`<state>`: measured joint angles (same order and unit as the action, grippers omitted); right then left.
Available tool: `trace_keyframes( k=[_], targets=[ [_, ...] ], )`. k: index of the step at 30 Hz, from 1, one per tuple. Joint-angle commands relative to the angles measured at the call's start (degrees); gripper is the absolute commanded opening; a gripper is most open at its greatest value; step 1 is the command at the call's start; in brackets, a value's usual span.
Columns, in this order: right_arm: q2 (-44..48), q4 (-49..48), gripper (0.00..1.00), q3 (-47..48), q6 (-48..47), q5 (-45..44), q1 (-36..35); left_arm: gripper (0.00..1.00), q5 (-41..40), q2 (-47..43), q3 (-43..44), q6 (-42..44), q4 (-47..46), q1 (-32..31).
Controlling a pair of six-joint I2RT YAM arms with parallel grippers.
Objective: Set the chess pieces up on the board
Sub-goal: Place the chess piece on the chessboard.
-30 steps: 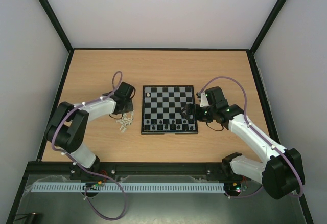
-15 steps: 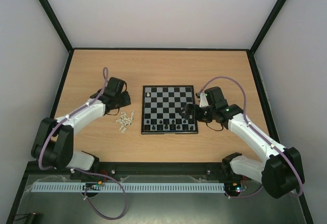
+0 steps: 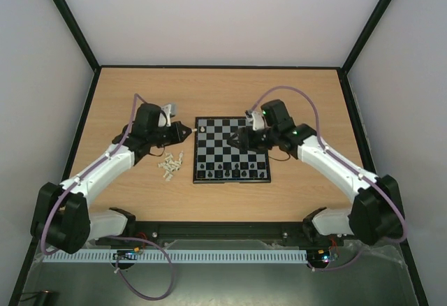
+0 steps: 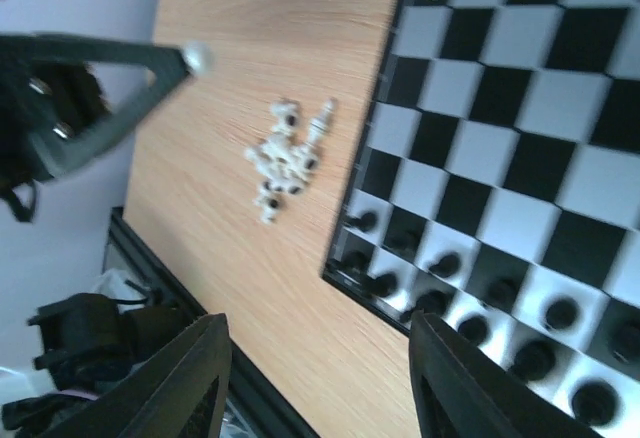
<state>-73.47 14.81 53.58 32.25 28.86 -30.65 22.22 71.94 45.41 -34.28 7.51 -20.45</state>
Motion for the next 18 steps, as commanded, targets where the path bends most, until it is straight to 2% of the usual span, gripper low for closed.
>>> trace_keyframes(
  k=[1, 10, 13, 18],
  targets=[
    [-6.63, -1.57, 0.50, 7.89, 1.15, 3.99, -2.82, 0.02, 13.23, -1.76, -3.22, -2.63, -6.17, 0.01],
    [-14.64, -1.95, 0.49, 16.11, 1.47, 9.30, -3.87, 0.02, 21.23, -4.86, -7.43, -4.87, -11.97, -0.08],
    [-15.67, -1.82, 0.42, 17.10, 1.64, 10.24, -4.37, 0.03, 22.32, -5.76, -8.34, -5.71, -13.32, -0.27],
    [-17.53, -0.76, 0.41, 18.43, 1.24, 10.08, -6.64, 0.02, 22.54, -6.02, -8.71, -5.80, -13.35, -0.72]
  ],
)
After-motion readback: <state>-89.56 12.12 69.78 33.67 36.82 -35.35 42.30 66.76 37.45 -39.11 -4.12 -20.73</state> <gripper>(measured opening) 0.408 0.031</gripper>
